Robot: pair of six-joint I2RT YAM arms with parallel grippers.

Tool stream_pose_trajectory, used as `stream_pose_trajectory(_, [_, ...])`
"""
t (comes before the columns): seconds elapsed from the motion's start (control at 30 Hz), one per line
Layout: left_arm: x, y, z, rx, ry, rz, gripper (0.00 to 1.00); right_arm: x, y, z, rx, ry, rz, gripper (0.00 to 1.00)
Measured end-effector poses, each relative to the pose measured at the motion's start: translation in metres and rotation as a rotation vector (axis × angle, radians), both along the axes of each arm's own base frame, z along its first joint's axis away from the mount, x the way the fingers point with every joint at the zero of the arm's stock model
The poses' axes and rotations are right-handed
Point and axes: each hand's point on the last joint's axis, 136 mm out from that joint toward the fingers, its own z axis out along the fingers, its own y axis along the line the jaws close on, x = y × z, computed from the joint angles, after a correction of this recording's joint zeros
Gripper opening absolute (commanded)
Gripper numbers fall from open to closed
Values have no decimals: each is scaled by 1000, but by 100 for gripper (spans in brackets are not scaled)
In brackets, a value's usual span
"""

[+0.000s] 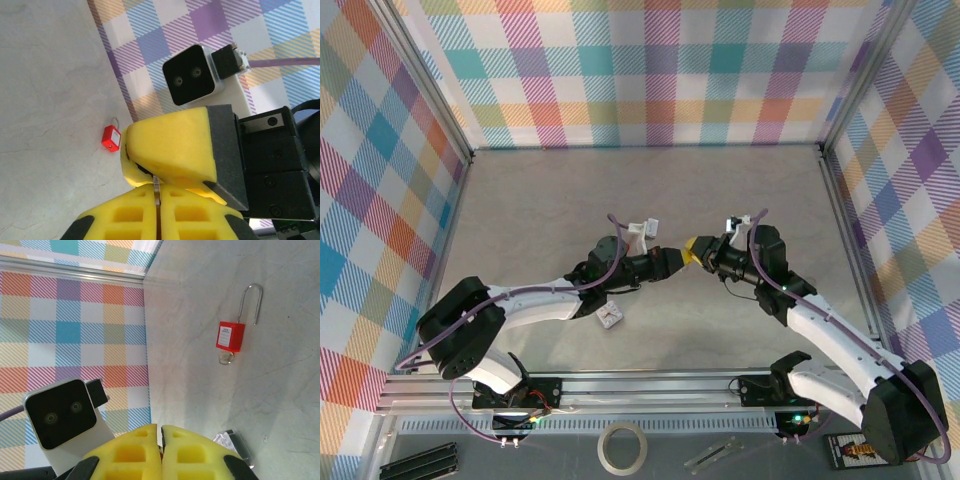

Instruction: Unlock with the key

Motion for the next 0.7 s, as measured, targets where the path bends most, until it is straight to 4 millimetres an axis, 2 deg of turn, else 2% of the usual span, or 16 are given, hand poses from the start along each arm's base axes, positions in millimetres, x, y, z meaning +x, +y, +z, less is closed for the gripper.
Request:
stream_pose_trajectory(0.17, [5, -2, 8, -59, 5, 35, 13, 5, -2, 8, 29, -10, -31, 0])
stream_pose_trajectory(0.27, [7, -5, 6, -95, 24, 49, 17, 6, -3, 7, 32, -2, -49, 0])
stream_pose_trajectory(0.4, [5, -5, 4, -132, 42, 56, 30, 8, -6, 2, 27, 19, -73, 0])
stream_pose_trajectory(0.5, [3, -5, 6, -154, 45, 62, 35, 9, -8, 0, 25, 27, -85, 0])
stream_pose_trajectory(0.7, [0, -5, 3, -158, 56, 67, 34, 11, -11, -3, 16, 38, -107, 0])
